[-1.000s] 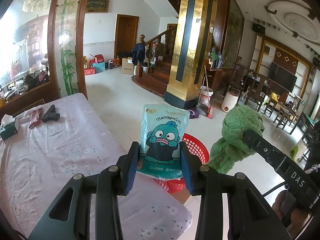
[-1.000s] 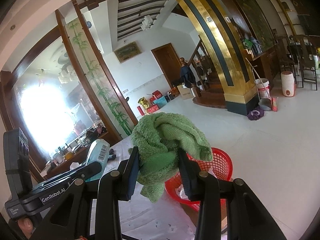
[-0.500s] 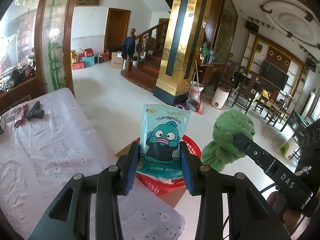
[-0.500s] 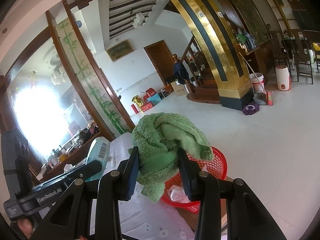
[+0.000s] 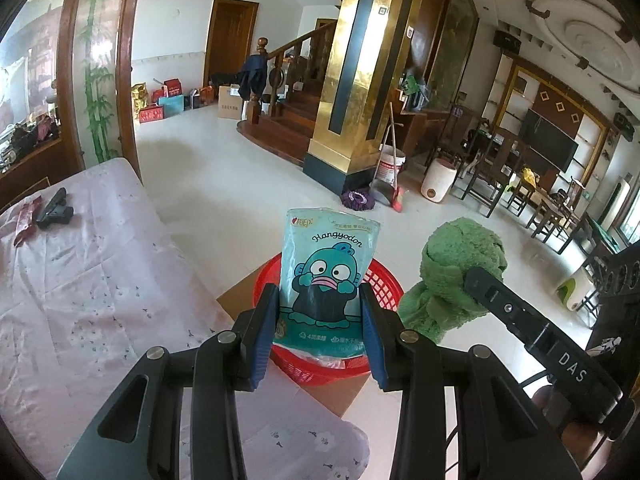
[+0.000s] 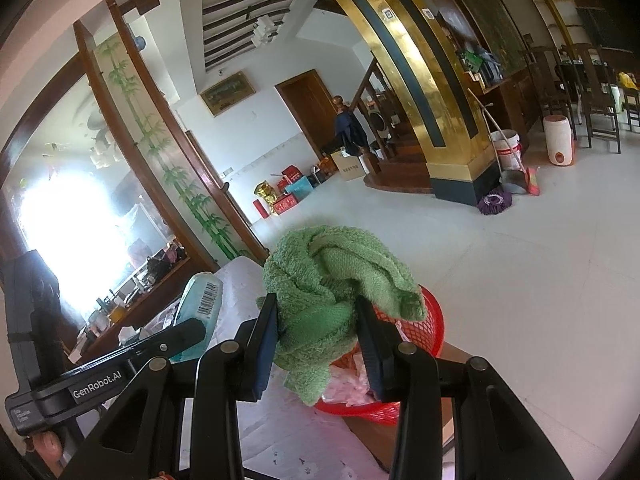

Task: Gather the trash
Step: 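Carry the teal packet with the left tool while the right tool carries the green towel to the basket, then open the left tool over the basket while the right tool releases the green towel into it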

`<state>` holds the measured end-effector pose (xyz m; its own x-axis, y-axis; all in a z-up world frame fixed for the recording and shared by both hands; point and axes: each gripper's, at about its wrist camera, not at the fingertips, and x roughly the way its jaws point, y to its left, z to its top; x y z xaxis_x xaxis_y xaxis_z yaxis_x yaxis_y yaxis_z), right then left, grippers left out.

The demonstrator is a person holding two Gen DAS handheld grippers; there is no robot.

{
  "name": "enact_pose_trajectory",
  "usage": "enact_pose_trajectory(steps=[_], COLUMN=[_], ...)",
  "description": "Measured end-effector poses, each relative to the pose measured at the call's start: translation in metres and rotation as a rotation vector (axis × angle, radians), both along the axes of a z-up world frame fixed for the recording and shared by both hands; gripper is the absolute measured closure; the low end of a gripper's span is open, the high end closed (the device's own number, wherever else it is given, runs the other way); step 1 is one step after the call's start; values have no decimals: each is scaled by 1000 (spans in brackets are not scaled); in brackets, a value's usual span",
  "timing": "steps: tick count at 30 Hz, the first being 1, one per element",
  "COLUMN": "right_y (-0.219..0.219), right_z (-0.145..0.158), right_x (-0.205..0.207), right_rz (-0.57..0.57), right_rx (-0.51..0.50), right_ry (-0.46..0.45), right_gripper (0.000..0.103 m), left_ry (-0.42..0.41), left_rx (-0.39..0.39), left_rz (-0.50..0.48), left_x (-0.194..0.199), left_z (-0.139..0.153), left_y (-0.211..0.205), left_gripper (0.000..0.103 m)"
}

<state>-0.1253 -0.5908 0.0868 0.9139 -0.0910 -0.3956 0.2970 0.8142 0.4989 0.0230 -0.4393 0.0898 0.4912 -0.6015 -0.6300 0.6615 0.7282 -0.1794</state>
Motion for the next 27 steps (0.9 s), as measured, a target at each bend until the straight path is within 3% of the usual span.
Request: enact_pose_trajectory(steps=[6, 10, 21, 26, 27], right_y=[-2, -5, -24, -33, -33], right_z=[-8, -19, -56, -63, -61], right_x=[15, 31, 61, 60, 59], right_rz=[9, 18, 28, 34, 28], right_rx=[1, 4, 61, 116, 113], right_ry=[30, 64, 129, 109, 108], right_gripper=[62, 62, 58, 38, 38], left_ry=[20, 83, 188, 194, 192], left_rx=[-5, 0, 29, 18, 18], left_rz=[-17, -59, -66, -77, -75], left_x=[11, 26, 62, 64, 65], left_z=[-10, -30, -76, -79, -79], left_y=[-10, -22, -40, -40, -36], left_gripper=[65, 64, 62, 51, 45])
